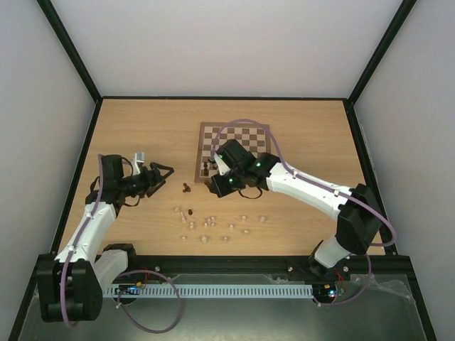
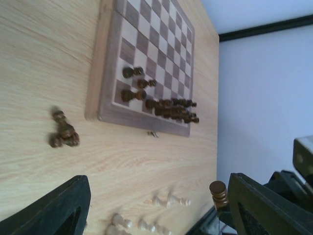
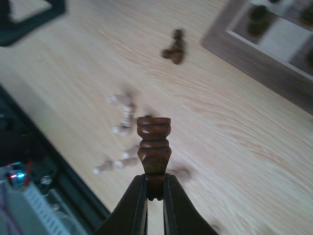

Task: Set up the chess pieces on the board
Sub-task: Pick up the chess piece from the chessboard, then place the chess piece on the chessboard.

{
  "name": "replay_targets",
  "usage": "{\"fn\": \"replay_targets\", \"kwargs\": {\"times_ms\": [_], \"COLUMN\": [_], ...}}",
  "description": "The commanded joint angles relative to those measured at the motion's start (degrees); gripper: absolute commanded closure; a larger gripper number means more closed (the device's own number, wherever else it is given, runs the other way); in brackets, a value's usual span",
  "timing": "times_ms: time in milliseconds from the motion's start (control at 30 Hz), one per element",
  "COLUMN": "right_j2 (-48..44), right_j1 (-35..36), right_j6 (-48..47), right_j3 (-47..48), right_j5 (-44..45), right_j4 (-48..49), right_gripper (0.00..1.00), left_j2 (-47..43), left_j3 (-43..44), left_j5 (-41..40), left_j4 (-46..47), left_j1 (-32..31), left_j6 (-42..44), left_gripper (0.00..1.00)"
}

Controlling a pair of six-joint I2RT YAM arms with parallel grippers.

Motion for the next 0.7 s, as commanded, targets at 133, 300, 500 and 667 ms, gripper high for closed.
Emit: {"fn": "replay_targets", "kwargs": {"times_ms": [133,300,500,667], "right_j2": [5.08,8.46,10.56,11.45], "right_j1": [-0.07,-0.04,-0.05,-0.06], "right_j6": [-2.15,-2.76,-2.82,-2.43], "right_j3": [7.93,11.07,12.60,13.33], "right_j5": [-15.78,-18.81,-20.31,-18.92], "right_j4": [0.38,-0.67,-0.91,0.18], "right_gripper": [0.94,0.94,0.94,0.95], "left_j2": [-4.09,-4.66,-2.84,-0.53], "left_j3": [1.24,0.91,-0.16,-2.50], "left_j5": [5.23,4.83,5.02,8.20], "left_j4": [-5.00,-4.65,-0.91,6.34], "left_j1": [-5.67,-6.54,-8.80,-11.52], "left_j6": [1.81,1.33,-1.25,-6.61], "left_gripper": [0.17,0.16,0.16,0.19]}}
